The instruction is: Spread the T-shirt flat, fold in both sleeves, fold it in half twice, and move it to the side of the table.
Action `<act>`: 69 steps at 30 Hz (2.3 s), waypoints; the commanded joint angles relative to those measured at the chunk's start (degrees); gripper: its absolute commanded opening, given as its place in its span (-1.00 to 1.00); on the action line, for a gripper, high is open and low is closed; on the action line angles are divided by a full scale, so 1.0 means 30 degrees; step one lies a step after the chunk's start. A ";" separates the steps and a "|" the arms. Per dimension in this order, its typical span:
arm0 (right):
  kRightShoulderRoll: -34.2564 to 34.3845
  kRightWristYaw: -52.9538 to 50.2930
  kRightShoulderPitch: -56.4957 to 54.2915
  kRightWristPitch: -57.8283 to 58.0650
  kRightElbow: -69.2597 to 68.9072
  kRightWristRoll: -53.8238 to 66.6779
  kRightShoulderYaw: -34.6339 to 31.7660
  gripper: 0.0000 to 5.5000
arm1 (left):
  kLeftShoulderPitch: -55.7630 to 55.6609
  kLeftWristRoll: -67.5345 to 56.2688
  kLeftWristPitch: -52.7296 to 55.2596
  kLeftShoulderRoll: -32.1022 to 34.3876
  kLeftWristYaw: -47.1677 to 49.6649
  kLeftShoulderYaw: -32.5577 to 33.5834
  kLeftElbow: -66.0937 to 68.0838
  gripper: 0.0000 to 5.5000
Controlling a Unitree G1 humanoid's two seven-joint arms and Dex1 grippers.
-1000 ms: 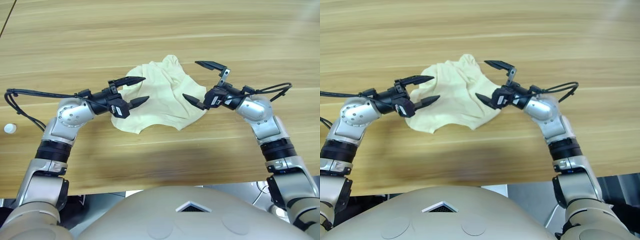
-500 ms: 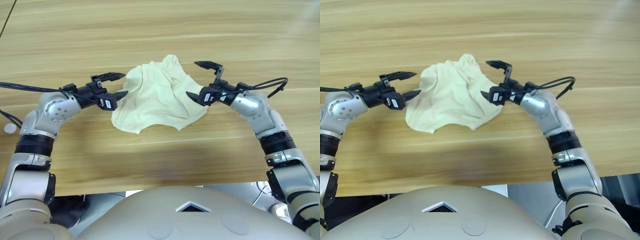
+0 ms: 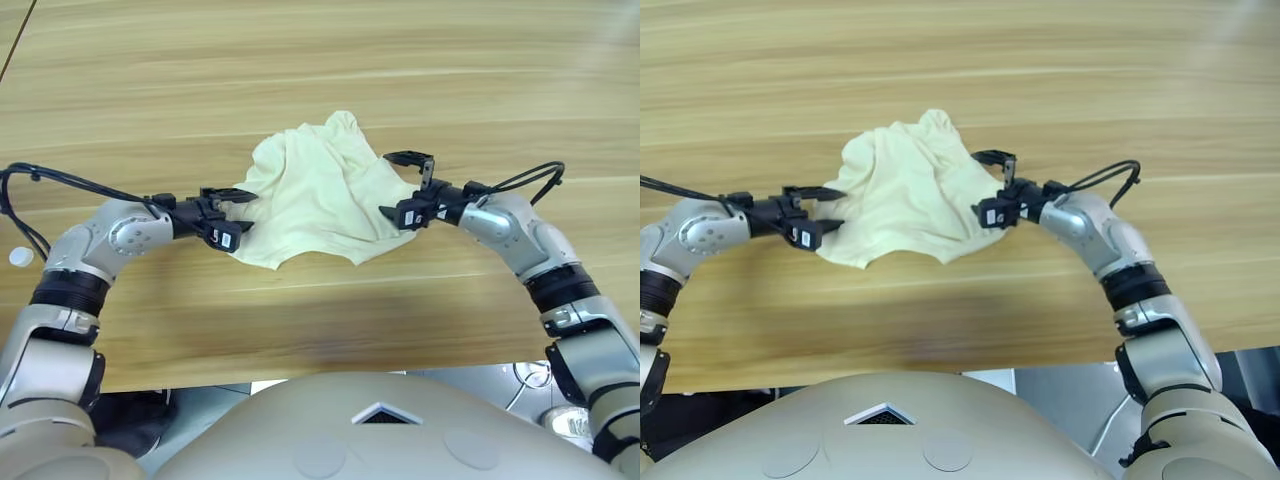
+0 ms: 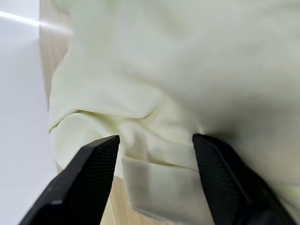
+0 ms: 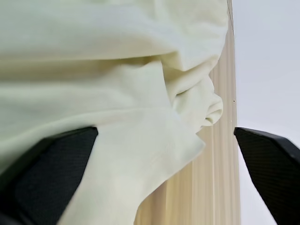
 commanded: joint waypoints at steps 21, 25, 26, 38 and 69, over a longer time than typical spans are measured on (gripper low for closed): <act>-0.5717 0.2295 0.6204 0.0202 -0.3224 0.6653 -0.4742 0.96 | 0.4314 -0.3087 0.1703 0.2609 -0.2055 0.0261 -0.3322 0.06; -0.5519 0.2497 0.6211 0.0280 -0.2932 0.6775 -0.5081 0.96 | 0.4290 -0.4138 0.1399 0.2709 -0.2298 0.0529 -0.3666 0.06; -0.5466 0.2533 0.6216 0.0270 -0.2952 0.6833 -0.5162 0.96 | 0.4289 -0.4580 0.1441 0.2792 -0.2449 0.0680 -0.3892 0.06; -0.5594 0.3438 0.6659 -0.1009 -0.4830 0.8880 -0.6134 0.96 | 0.5462 -1.0719 0.1741 0.5480 -0.3262 0.6357 -0.8378 0.06; -0.5292 0.6304 0.9248 0.1191 -0.9344 0.3855 -0.2193 0.31 | 0.9955 -0.3502 0.3199 0.4112 -0.3861 0.3929 -0.9162 0.22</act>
